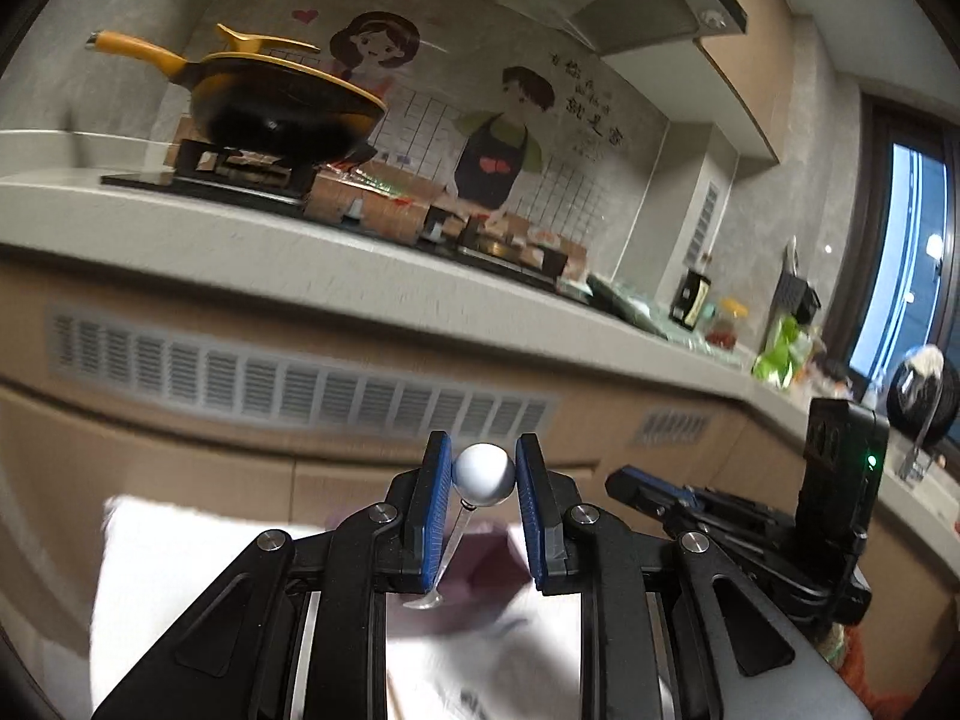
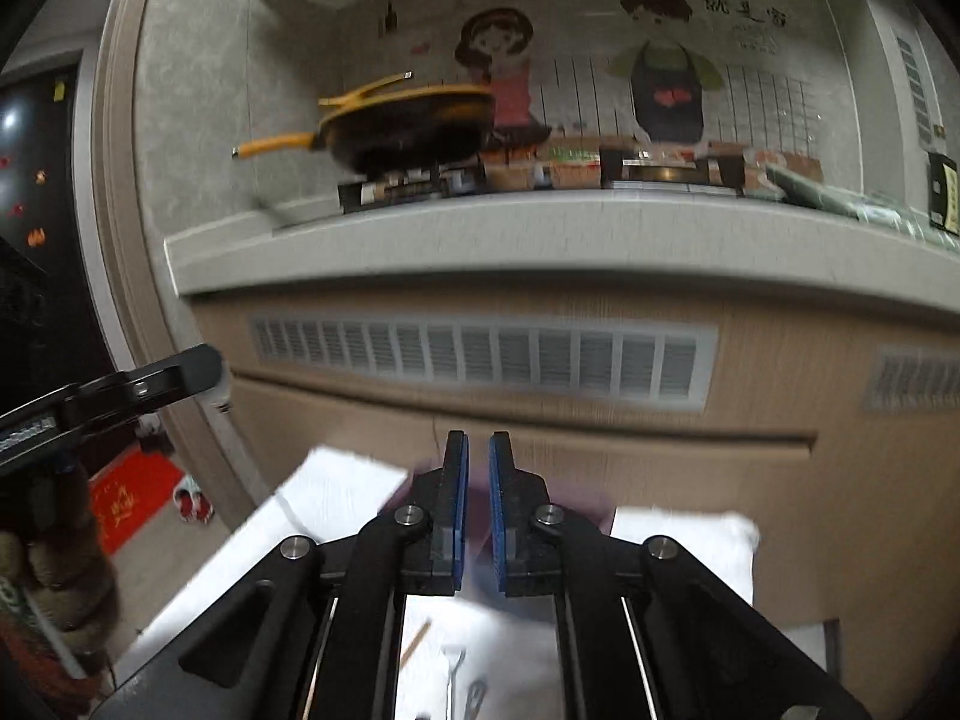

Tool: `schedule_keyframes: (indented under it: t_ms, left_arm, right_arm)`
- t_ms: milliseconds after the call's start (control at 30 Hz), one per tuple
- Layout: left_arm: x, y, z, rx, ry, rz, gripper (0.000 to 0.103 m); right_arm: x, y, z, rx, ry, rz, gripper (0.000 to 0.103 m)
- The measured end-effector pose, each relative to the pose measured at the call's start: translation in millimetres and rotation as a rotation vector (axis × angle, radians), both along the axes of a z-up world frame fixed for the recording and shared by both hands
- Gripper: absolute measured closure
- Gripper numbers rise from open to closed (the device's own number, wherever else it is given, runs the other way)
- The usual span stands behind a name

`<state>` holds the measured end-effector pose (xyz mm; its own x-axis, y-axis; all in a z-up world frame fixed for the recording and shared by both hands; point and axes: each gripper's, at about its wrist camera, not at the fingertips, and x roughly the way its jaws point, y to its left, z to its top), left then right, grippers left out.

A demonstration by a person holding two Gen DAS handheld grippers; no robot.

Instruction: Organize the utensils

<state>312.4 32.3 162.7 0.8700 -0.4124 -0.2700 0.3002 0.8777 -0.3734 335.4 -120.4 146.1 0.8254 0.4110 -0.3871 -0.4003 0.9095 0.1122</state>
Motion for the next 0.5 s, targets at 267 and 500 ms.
schedule_keyframes:
  t_ms: [267,500]
  left_arm:
    - [55.0,1.8,-9.1,-0.022,0.065,-0.015,0.080]
    - [41.5,4.6,-41.7,-0.029,0.143,-0.025,0.080]
  right_arm:
    - [40.5,2.4,-23.2,-0.075,0.119,0.116,0.089]
    - [39.2,-4.4,-133.8,-0.174,0.377,0.223,0.065]
